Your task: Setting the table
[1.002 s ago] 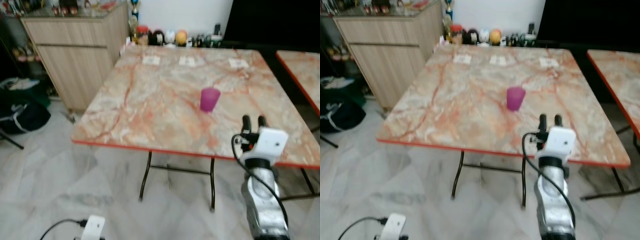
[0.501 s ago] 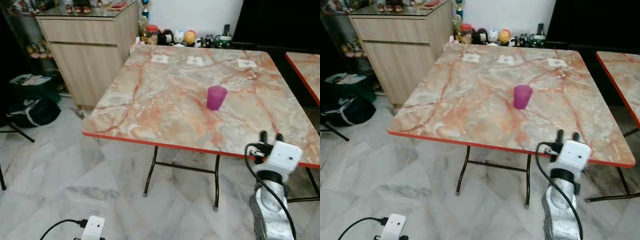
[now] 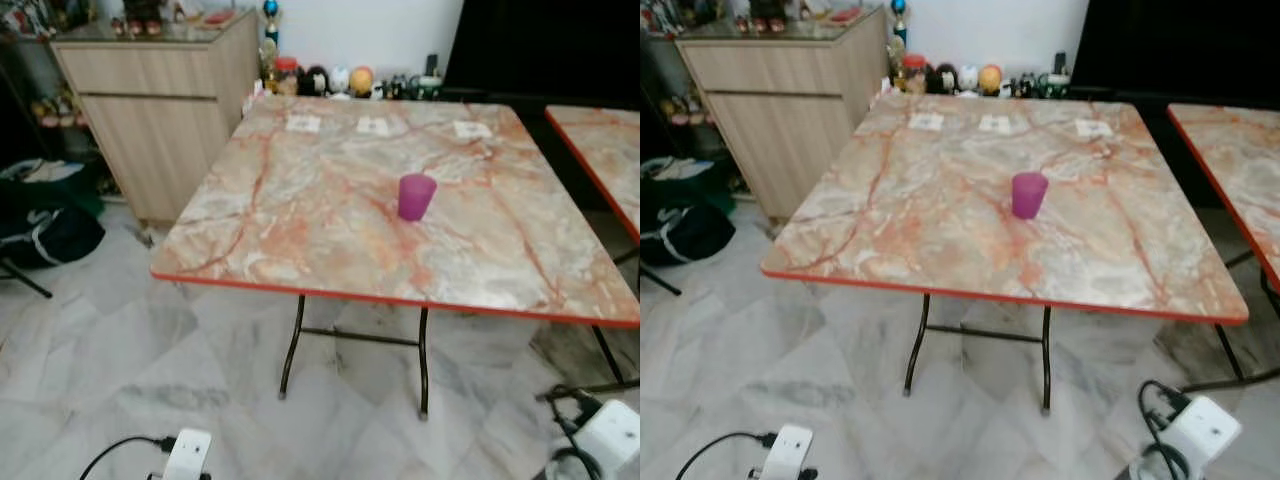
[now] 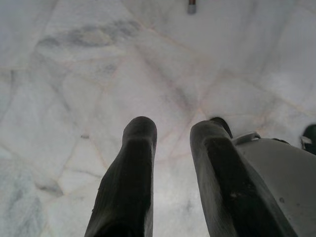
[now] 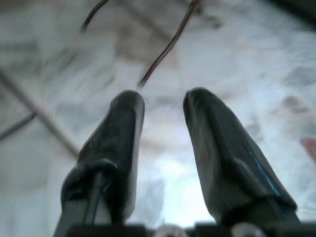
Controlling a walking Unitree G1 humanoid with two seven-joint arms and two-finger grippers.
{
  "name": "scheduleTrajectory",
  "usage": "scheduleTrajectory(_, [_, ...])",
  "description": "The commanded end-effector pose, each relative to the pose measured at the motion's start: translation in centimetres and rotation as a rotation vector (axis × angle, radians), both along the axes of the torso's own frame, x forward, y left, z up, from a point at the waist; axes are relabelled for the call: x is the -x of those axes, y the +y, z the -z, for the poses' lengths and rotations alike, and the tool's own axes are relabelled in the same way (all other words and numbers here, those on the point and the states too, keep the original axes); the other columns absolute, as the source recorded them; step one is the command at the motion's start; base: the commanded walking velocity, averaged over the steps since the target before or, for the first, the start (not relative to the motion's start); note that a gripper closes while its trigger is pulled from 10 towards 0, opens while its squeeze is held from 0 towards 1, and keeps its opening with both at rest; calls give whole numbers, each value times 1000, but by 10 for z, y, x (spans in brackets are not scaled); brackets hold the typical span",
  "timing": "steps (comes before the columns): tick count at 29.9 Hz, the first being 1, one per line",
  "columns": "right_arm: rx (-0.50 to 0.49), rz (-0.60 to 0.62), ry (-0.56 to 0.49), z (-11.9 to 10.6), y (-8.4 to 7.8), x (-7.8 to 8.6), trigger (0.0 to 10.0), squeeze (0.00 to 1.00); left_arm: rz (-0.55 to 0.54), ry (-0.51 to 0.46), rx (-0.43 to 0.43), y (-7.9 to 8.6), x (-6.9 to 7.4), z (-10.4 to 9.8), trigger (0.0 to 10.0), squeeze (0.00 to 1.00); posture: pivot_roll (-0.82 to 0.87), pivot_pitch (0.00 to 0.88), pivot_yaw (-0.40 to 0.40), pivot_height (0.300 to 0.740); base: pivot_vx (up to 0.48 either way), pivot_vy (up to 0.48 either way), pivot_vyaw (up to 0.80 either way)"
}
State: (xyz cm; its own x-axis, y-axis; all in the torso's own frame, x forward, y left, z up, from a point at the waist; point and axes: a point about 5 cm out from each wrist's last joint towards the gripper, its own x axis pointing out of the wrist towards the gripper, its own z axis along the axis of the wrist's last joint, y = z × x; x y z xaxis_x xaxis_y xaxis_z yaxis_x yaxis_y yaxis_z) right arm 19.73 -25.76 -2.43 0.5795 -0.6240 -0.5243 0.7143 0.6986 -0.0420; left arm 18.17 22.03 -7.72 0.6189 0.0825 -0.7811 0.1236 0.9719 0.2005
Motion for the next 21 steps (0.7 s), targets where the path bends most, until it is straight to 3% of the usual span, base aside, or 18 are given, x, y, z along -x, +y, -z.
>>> scheduleTrajectory(1, [-118,-168,100,22,19,-1,10000,0,14,21,18,-1,3,2,10000,0,36,0,-11,740,0,0,0])
scheduleTrajectory(4, [-147,-226,129,30,24,1,10000,0,9,30,31,-1,4,3,10000,0,30,0,-5,740,0,0,0])
scheduleTrajectory(5, [-224,-308,95,35,36,-3,10000,0,-12,42,46,-1,5,3,10000,0,28,0,-2,740,0,0,0])
scheduleTrajectory(7, [-238,-415,114,39,46,-2,10000,0,-36,54,64,-1,6,4,10000,0,18,0,4,740,0,0,0])
scheduleTrajectory(9, [-251,-462,191,49,52,9,10000,0,-27,64,62,-2,6,4,10000,0,21,0,2,740,0,0,0])
scheduleTrajectory(13, [-279,-489,301,63,57,31,10000,0,-21,67,57,-2,6,5,10000,0,36,0,-7,740,0,0,0])
scheduleTrajectory(21, [-331,-459,301,70,62,47,10000,0,-51,49,60,-1,6,4,10000,0,20,0,3,740,0,0,0])
